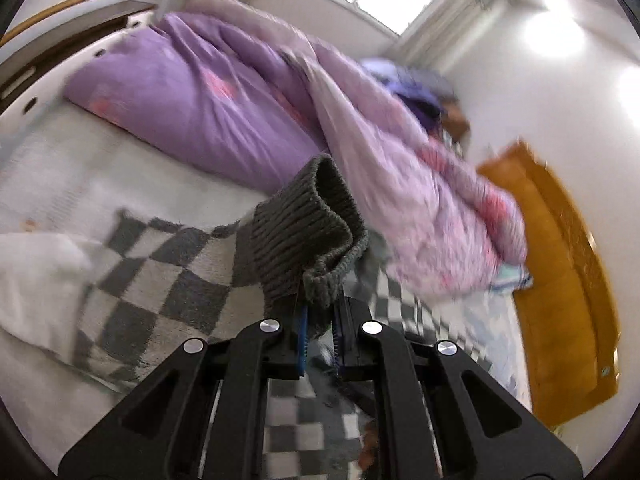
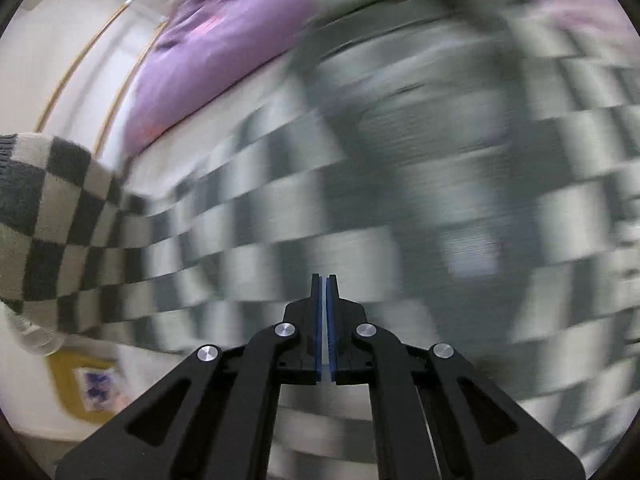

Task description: Fold large clothes

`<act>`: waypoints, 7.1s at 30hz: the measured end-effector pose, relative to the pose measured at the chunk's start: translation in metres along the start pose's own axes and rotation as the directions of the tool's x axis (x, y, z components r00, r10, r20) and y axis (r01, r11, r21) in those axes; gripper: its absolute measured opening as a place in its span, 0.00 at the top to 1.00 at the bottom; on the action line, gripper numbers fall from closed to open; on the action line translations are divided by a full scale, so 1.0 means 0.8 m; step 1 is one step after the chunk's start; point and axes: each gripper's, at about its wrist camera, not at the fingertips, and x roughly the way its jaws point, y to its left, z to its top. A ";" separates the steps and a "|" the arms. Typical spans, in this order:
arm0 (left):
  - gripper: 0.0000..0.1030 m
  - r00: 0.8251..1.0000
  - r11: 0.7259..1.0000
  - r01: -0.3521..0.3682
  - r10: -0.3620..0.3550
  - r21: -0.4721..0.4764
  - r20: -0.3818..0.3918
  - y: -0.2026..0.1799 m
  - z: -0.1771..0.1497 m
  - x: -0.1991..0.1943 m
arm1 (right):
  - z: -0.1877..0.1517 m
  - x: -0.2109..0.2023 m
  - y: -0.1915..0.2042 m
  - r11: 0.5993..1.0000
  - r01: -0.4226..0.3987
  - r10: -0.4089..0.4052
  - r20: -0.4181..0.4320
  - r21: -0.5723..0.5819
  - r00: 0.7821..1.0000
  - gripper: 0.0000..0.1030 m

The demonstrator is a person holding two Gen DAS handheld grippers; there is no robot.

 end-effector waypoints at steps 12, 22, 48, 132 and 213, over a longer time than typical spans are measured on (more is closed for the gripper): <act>0.91 0.958 0.976 -0.107 0.152 0.188 -0.241 -0.137 -0.147 0.244 | 0.003 -0.056 -0.272 0.976 0.093 -0.077 -0.088 0.195 0.993 1.00; 0.88 0.888 0.922 -0.246 0.338 0.298 -0.311 -0.140 -0.204 0.338 | -0.010 -0.039 -0.306 0.959 -0.027 0.044 -0.052 0.282 0.998 1.00; 0.75 0.827 0.956 -0.083 0.224 0.281 -0.515 -0.234 -0.267 0.461 | -0.074 -0.315 -0.653 0.642 -0.100 -0.247 0.329 0.760 0.911 0.54; 0.62 0.881 0.970 -0.230 0.174 -0.078 -0.440 0.188 -0.102 0.199 | 0.071 -0.076 -0.184 0.988 0.067 -0.090 0.167 0.138 0.982 0.46; 0.83 0.871 0.924 -0.358 0.383 0.137 -0.308 0.151 -0.053 -0.023 | 0.033 -0.256 -0.158 0.988 0.090 -0.102 0.091 0.129 0.991 0.83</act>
